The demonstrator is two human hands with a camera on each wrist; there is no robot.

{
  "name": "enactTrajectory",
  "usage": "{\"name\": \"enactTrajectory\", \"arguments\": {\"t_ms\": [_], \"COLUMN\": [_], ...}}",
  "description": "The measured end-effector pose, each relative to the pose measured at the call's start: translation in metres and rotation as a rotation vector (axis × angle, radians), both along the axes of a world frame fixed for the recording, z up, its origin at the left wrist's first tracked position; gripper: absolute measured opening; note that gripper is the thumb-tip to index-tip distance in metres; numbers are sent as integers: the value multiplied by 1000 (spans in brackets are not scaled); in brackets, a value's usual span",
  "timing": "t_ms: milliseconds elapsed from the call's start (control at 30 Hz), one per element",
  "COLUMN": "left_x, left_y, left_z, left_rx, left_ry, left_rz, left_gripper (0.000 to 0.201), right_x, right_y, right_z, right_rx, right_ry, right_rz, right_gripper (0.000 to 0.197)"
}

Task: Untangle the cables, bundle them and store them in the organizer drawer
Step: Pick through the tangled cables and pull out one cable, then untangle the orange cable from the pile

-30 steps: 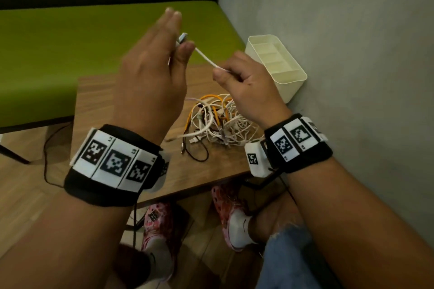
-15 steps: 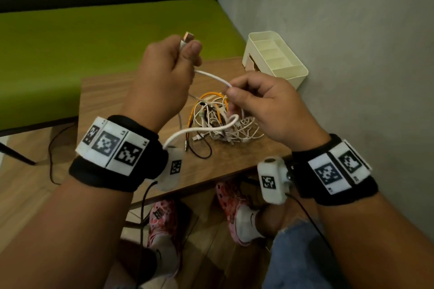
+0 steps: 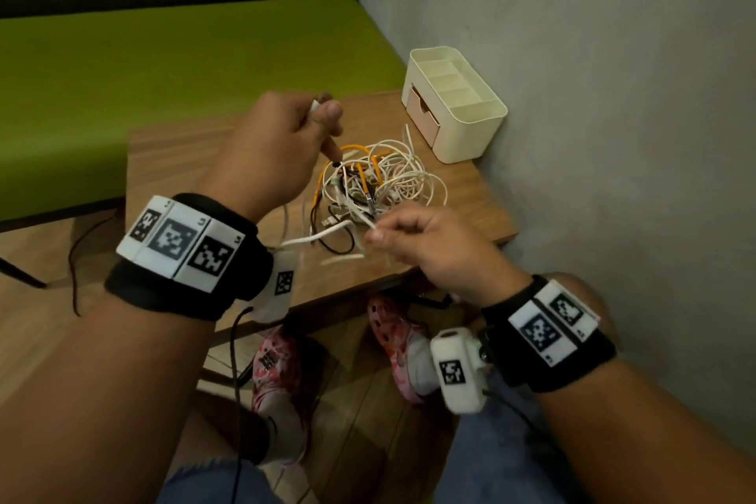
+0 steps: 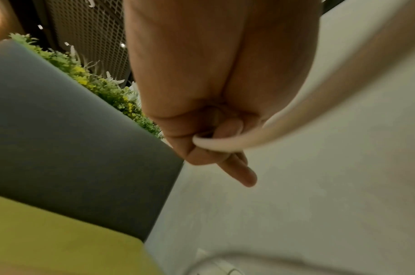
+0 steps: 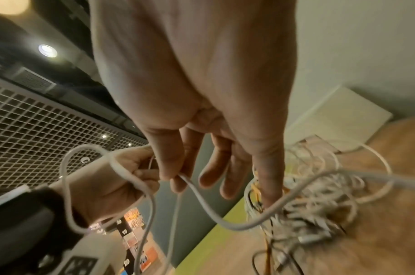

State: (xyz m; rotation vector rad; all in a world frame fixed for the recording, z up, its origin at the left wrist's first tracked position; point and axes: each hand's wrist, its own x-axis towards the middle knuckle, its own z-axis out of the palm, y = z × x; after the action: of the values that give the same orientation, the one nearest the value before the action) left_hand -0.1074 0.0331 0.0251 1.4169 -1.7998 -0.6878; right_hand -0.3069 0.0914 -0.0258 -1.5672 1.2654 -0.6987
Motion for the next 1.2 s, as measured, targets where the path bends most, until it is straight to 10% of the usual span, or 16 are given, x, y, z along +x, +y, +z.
{"name": "enactTrajectory", "arguments": {"t_ms": [333, 500, 633, 833, 1033, 1200], "left_x": [24, 15, 3, -8, -11, -15], "left_y": [14, 17, 13, 14, 5, 2], "left_z": [-29, -48, -66, -81, -86, -82], "left_rx": [313, 399, 433, 433, 367, 311], "left_ry": [288, 380, 410, 457, 508, 517], "left_rz": [94, 66, 38, 44, 24, 5], "left_gripper": [29, 31, 31, 36, 32, 17], "right_x": [18, 14, 25, 21, 1, 7], "right_y": [-16, -46, -57, -63, -59, -76], "right_z": [-31, -36, -55, -65, -41, -17], "right_rx": [234, 63, -49, -220, -446, -81], "right_ry": [408, 332, 436, 680, 144, -618], "right_rz": [132, -252, -289, -252, -463, -617], "right_gripper": [15, 3, 31, 21, 5, 12]}}
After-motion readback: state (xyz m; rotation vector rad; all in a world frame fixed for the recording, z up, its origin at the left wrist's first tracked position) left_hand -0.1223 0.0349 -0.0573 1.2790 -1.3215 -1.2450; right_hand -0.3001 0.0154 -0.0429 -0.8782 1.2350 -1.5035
